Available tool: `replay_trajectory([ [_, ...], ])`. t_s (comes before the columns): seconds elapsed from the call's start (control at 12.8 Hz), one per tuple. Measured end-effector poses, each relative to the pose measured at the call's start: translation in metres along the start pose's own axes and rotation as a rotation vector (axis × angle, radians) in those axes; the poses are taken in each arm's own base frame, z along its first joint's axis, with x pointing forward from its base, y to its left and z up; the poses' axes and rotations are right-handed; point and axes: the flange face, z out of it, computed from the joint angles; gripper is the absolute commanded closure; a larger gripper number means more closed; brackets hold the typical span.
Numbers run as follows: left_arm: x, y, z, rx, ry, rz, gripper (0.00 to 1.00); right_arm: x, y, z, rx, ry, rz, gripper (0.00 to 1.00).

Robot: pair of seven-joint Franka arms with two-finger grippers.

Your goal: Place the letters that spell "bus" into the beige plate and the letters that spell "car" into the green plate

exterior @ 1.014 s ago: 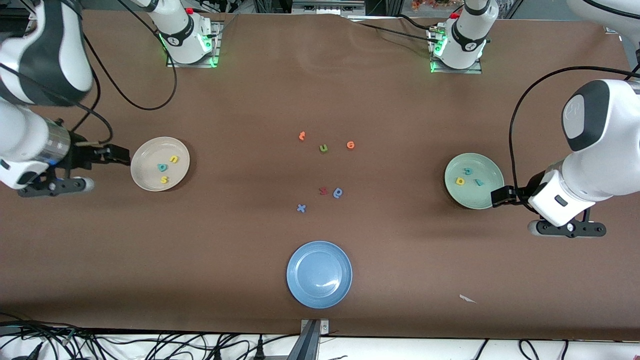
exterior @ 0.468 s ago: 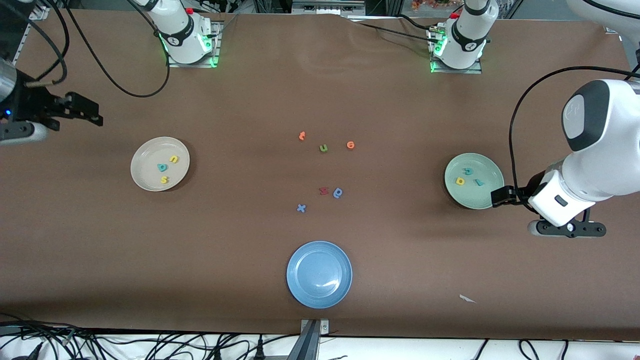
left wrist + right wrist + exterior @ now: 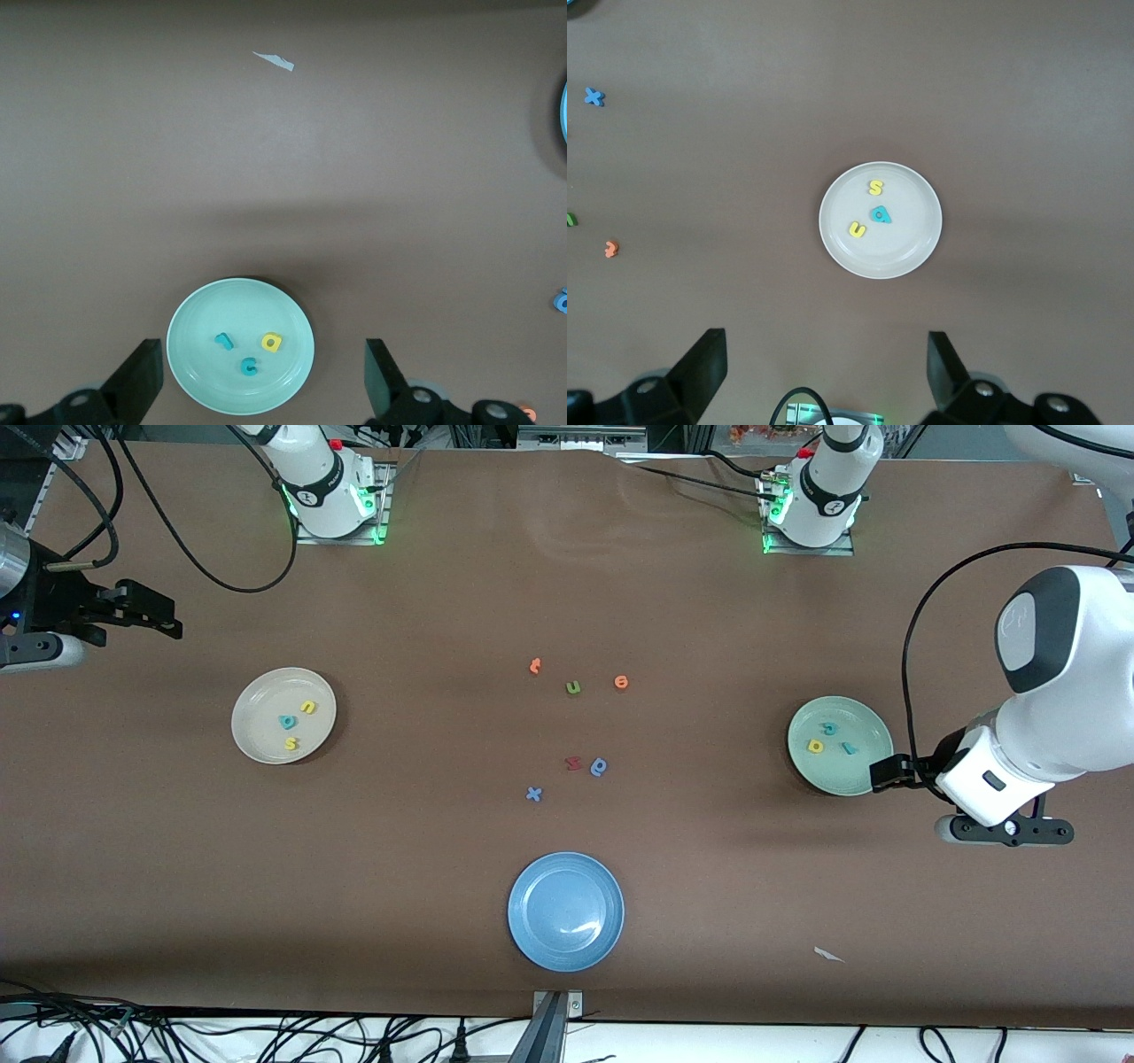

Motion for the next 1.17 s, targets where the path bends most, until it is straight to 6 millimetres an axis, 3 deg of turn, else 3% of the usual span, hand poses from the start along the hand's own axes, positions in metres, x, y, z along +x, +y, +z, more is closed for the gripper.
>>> replay_trajectory([
  [1.17, 0.0, 0.0001, 0.0, 0.0, 0.0, 0.0, 0.0, -0.0006, 0.0037, -0.0004, -0.02, -0.001, 0.004, 0.0],
])
